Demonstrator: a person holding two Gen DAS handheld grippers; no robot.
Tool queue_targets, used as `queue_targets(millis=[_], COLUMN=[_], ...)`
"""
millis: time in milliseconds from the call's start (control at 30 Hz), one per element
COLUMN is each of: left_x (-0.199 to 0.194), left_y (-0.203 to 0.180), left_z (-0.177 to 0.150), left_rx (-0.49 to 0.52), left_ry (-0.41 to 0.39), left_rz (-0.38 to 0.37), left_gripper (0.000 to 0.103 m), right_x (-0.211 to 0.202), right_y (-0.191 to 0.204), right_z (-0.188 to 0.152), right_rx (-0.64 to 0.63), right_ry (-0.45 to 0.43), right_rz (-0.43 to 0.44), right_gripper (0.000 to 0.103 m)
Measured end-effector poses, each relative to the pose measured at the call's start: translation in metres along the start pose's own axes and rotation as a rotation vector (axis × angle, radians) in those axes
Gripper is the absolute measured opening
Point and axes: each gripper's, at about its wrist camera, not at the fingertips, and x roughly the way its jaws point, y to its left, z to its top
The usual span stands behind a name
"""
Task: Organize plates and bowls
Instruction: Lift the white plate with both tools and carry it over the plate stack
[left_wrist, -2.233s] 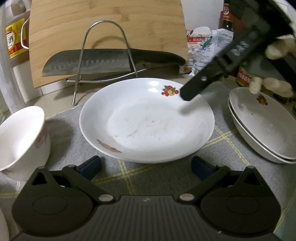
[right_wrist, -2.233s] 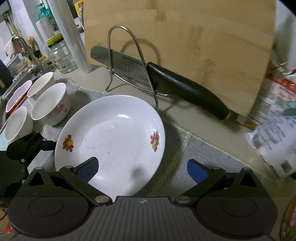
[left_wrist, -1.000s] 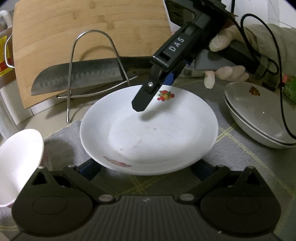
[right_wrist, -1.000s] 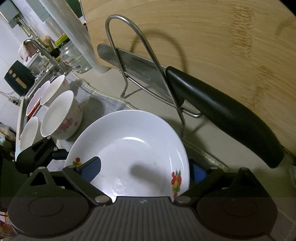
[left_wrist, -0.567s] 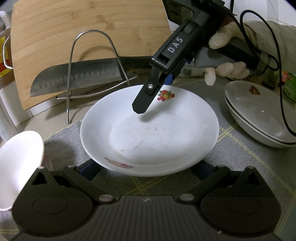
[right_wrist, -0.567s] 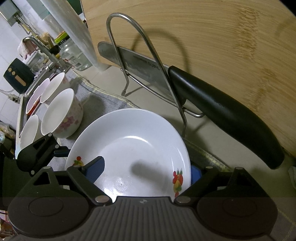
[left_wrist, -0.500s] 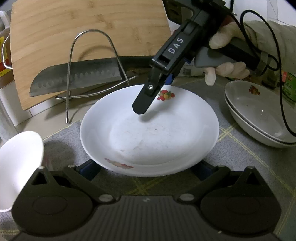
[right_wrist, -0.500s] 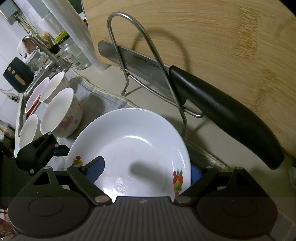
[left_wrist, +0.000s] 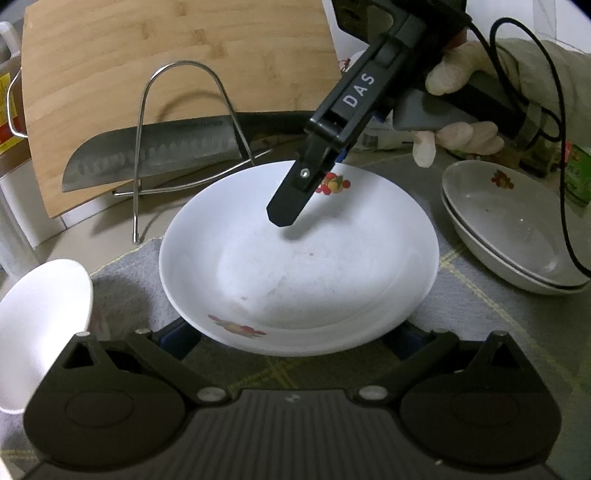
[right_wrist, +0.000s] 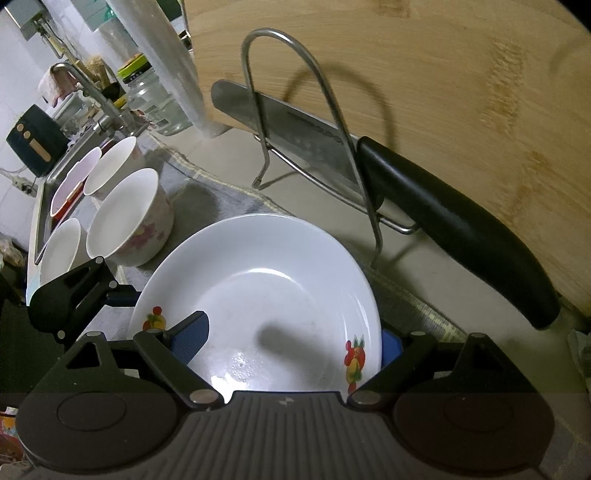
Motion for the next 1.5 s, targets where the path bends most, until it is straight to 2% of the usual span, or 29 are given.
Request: queue_targets(millis=[367,867,1133,1500], left_x=[-0.031,-0.078,-0.091,-0.091], left_y=[-0.016,-0.053,-0.071,-0.094], left_z=[0.001,-0.004,-0.004,0.004], left_rx=[-0.005,0.045,0.068,0.108], left_ry=[-0.004,0.012,0.02,0.015], left_rz=[-0.002,-0.017,-0.037,-0.086], left_gripper=[0.102,0.102,0.102,0.102], right_x=[-0.027,-0.067,-0.084,-0.109], right_y=[0.022,0.059,0.069,0.064], right_z=[-0.016,-0.063,-0.089,-0.117], right_rx=[-0.016,-0.021,-0.01,0.029], right_ry=[-0.028,-0.059,-0.081,-0.116], right_rz=[0.005,0.001,-0.008,-0.042], right_gripper=[0.094,0.094,0.094,0.094])
